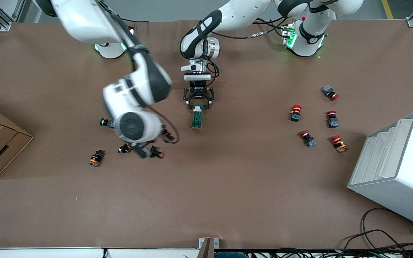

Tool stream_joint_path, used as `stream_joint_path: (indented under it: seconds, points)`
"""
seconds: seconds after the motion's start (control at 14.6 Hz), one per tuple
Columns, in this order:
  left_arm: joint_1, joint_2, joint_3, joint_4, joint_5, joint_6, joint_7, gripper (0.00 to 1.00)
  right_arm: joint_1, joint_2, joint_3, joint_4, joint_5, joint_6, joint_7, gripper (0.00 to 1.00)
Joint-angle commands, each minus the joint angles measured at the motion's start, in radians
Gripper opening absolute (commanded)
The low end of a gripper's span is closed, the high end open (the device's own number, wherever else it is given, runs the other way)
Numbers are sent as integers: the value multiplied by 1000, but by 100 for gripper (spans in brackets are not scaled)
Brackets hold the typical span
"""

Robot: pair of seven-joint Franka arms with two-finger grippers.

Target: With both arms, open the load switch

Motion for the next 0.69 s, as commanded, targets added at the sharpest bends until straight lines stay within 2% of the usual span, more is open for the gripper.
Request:
stream_joint_path:
  seconds: [0.0, 0.34, 0.48, 0.62]
  points:
    - [-7, 28, 2, 14, 20, -1, -35, 100, -107, -95, 21, -62, -40, -2, -270, 100]
    - [-7, 26, 2, 14, 20, -1, -35, 100, -302, -162, 21, -56, -107, -2, -799, 100]
    - [-7, 28, 2, 14, 20, -1, -36, 100, -368, -179, 21, -56, -164, -2, -968, 100]
    - [-7, 28, 4, 14, 20, -1, -50, 100, -428, -196, 21, -54, -169, -5, -1089, 100]
